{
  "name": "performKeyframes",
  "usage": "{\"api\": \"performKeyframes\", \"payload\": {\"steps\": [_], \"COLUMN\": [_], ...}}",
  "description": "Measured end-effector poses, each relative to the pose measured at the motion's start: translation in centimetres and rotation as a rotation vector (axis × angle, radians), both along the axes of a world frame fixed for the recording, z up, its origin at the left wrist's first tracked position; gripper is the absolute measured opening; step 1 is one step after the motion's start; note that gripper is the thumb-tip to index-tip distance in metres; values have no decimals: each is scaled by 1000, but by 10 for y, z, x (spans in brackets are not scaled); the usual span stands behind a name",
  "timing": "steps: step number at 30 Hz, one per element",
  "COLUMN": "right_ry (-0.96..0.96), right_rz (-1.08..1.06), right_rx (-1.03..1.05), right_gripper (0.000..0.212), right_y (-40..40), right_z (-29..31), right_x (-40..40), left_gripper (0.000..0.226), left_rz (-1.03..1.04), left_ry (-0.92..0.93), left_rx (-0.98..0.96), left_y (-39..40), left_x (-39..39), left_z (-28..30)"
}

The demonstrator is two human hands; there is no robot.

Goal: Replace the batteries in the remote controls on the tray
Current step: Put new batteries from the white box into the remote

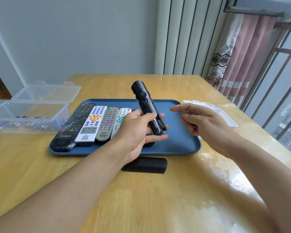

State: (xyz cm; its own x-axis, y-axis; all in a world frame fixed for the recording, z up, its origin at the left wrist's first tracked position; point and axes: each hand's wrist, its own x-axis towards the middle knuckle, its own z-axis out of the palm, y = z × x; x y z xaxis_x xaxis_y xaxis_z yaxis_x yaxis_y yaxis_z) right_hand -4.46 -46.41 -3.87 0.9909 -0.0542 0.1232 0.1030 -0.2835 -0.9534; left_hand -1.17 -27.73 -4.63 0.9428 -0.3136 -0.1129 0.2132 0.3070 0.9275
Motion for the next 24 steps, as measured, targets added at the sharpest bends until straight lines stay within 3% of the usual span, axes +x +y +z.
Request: {"api": "performKeyframes", "payload": {"steps": [5, 9, 14, 16, 24], "right_ry": [6, -74, -141, -172, -266], "right_rz": [39, 50, 80, 50, -43], "right_rx": [52, -80, -19, -10, -283], "right_gripper": [46, 47, 18, 17, 20], "right_y": [-2, -3, 0, 1, 7], "right_z": [-1, -2, 2, 1, -3], "right_x": [0, 1, -2, -2, -3], "left_gripper": [18, 16, 16, 16, 22], "left_rz": [-15, -17, -8, 7, 67], "left_ry": [-41, -104, -173, -178, -174], "left_rx": [90, 155, 106, 88, 118], "left_y": [-1, 1, 0, 0, 0], "left_x": [0, 1, 3, 4, 6], "left_z": [-2, -4, -3, -4, -7]}}
